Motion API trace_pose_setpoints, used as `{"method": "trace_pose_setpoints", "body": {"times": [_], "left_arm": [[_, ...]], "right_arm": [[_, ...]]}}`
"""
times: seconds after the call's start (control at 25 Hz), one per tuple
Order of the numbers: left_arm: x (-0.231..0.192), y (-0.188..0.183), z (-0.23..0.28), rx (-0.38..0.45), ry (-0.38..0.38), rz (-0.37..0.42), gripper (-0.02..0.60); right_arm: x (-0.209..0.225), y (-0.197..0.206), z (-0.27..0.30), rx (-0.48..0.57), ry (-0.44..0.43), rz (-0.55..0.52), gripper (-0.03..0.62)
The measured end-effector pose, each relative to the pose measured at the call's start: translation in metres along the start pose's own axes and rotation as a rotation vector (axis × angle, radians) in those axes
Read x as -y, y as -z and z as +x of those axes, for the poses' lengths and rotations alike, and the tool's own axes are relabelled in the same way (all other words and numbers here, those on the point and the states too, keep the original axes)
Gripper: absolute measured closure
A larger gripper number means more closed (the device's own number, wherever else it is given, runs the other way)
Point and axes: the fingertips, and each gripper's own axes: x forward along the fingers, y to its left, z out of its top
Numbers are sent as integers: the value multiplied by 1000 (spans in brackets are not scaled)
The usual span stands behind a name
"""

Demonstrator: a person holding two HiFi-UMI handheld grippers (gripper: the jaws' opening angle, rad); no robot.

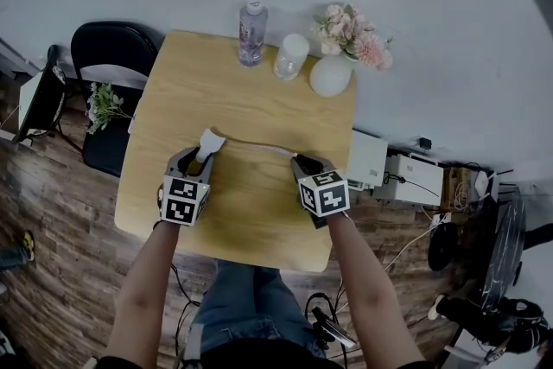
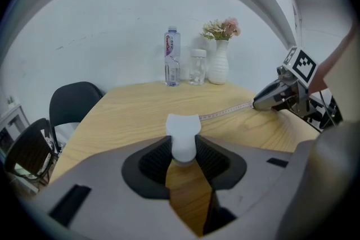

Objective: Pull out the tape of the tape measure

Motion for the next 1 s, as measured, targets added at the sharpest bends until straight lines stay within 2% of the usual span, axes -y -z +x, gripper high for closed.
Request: {"method": "trace_pose_setpoints", "body": {"times": [0.04,0.12,0.2,0.24,0.32,0.4,1.0], "left_arm": [[0,3,1,-11,-11,14,443],[-1,7,3,-34,-37,43,443],[-1,7,3,-46,-57,59,443],[-1,6,2,-48,-63,59,423],[0,2,1,-46,-69,54,371],[2,-4,-3,-33,-69,50,353],[3,-63,-52,94,-106,-9,353]], "right_arm": [[-1,0,0,-2,-3,-6,536],[-3,2,0,-12,-12,-15,451],[-5,2,-1,-16,-19,-22,429],[-6,1,-3,-14,-20,-24,424],[-8,0,-7,-8,-21,-26,417],[-9,-3,-12,-1,-21,-29,416],[-20,-43,-64,90,-19,-98,420]]}}
